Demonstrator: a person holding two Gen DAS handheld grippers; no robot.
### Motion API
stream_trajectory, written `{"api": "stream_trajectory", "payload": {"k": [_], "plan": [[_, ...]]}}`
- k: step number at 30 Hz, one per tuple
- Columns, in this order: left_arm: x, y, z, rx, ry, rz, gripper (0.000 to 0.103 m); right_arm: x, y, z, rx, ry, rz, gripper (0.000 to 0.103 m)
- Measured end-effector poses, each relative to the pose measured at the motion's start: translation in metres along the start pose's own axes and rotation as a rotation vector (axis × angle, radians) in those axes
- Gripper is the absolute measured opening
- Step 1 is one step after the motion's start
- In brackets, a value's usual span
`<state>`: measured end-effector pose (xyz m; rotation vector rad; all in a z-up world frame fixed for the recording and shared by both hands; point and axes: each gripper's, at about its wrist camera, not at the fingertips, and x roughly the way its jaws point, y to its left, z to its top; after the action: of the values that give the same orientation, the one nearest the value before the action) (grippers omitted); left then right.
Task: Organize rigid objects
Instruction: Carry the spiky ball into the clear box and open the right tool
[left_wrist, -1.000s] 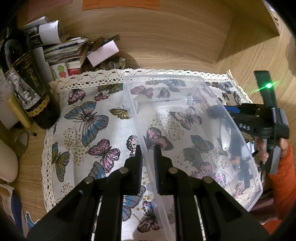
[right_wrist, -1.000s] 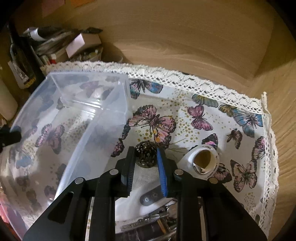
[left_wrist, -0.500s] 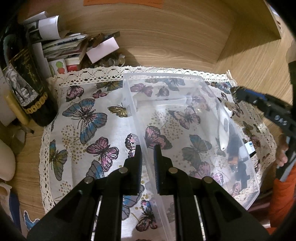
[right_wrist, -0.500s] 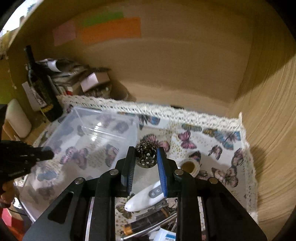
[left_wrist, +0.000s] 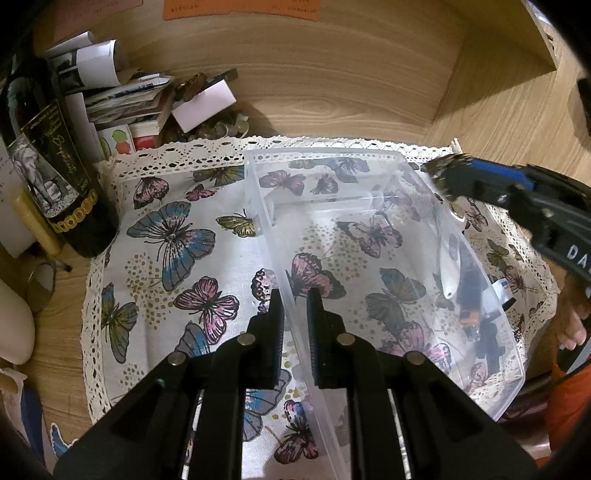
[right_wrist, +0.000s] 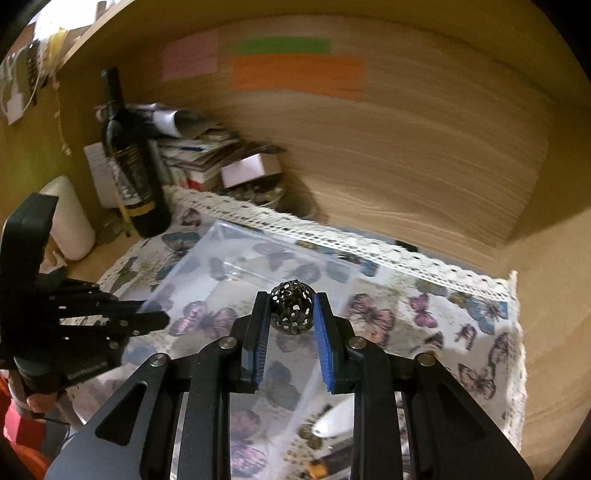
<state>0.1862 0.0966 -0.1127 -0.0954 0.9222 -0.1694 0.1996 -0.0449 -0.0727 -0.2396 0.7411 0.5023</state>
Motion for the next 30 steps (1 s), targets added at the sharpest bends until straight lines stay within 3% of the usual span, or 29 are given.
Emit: {"api": "stream_trajectory", "payload": {"k": [15,30], "plan": [[-0.001,-0.002,-0.004,0.002,-0.03,0.0,0.013,0.07,0.027,0.011,-0.062,0.184,0.088,0.021],[-0.001,-0.003,-0.003,0.002,-0.025,-0.002,0.013,0.076,0.036,0.018,-0.1,0.196,0.099,0.024]]}}
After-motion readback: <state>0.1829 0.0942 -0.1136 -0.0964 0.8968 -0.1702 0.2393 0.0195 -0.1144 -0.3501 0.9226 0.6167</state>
